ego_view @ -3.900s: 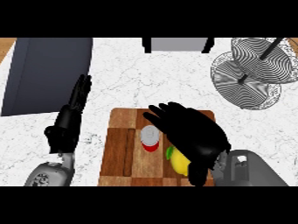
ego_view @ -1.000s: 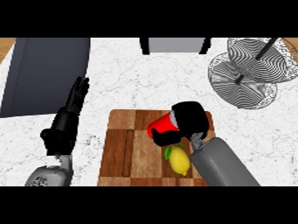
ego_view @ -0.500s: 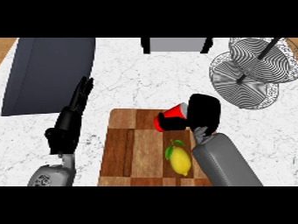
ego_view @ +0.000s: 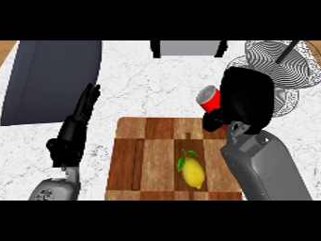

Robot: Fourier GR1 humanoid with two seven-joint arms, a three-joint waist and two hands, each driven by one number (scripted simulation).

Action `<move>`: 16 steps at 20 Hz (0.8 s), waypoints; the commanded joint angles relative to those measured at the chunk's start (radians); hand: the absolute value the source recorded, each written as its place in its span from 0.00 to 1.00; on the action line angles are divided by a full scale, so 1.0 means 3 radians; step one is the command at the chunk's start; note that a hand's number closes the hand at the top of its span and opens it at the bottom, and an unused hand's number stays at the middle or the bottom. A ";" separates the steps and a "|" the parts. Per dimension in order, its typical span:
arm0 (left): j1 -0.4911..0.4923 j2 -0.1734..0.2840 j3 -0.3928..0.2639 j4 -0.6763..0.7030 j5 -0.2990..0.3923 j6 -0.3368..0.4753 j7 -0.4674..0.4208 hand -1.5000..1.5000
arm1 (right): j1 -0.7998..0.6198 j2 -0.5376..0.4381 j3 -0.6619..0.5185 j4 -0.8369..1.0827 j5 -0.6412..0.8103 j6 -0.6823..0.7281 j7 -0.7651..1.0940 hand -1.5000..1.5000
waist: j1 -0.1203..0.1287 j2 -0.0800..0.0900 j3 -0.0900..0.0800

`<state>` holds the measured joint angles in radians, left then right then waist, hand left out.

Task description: Pick the can from the cutting board and place it in the tiered basket

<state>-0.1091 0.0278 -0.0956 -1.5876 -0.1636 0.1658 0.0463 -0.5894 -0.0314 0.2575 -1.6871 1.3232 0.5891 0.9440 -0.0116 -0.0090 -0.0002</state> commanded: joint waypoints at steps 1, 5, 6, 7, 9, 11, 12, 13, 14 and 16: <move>-0.0125 0.0102 0.0187 0.0029 0.0080 -0.0028 0.0087 0.50 | -0.0335 0.0021 -0.0218 -0.0552 0.0025 0.0745 0.0428 1.00 | -0.0009 0.0003 -0.0003; -0.0167 -0.0009 0.0084 0.0075 -0.0059 0.0105 0.0052 0.50 | -0.0678 0.0019 -0.0623 -0.0743 0.0020 0.1194 0.0395 1.00 | -0.0020 0.0003 -0.0003; -0.0005 0.0105 0.0152 0.0020 0.0067 -0.0043 -0.0055 0.50 | -0.0786 0.0020 -0.0701 -0.0803 0.0025 0.1337 0.0384 1.00 | 0.0000 -0.0001 -0.0005; -0.0017 0.0003 0.0017 -0.0002 -0.0037 0.0031 0.0056 0.50 | -0.0849 0.0021 -0.0819 -0.0798 0.0048 0.1294 0.0354 1.00 | 0.0007 0.0005 -0.0003; 0.0065 0.0066 0.0071 -0.0030 0.0013 -0.0020 -0.0039 0.50 | -0.1205 0.0099 -0.1026 -0.0632 0.0056 0.1344 0.0385 1.00 | 0.0041 0.0007 -0.0004; -0.0148 -0.0008 0.0066 0.0215 -0.0053 0.0053 -0.0033 0.50 | -0.1295 0.0101 -0.1314 -0.0531 -0.0073 0.1087 0.0283 1.00 | 0.0029 0.0026 -0.0002; -0.0016 0.0067 0.0097 0.0055 0.0034 -0.0042 -0.0059 0.50 | -0.1333 0.0101 -0.1426 -0.0534 -0.0175 0.1064 0.0304 1.00 | 0.0054 0.0020 -0.0002; -0.0001 -0.0002 0.0020 0.0041 -0.0009 -0.0003 -0.0043 0.50 | -0.1330 0.0102 -0.1424 -0.0423 -0.0288 0.0761 0.0390 1.00 | 0.0083 0.0027 -0.0001; -0.0034 -0.0041 -0.0027 -0.0022 -0.0080 0.0063 0.0079 0.50 | -0.1366 0.0102 -0.1527 -0.0436 -0.0297 0.0719 0.0296 1.00 | 0.0069 0.0025 0.0000; -0.0114 0.0111 0.0130 0.0028 0.0030 -0.0074 0.0055 0.50 | -0.1495 -0.0021 -0.1628 -0.0132 -0.0191 0.0699 0.0114 1.00 | 0.0060 0.0031 -0.0001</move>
<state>-0.1172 0.0310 -0.0944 -1.5857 -0.1619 0.1531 0.0458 -0.9692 -0.0162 -0.1582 -1.8099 1.2765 0.8197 0.9266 0.0041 -0.0037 -0.0001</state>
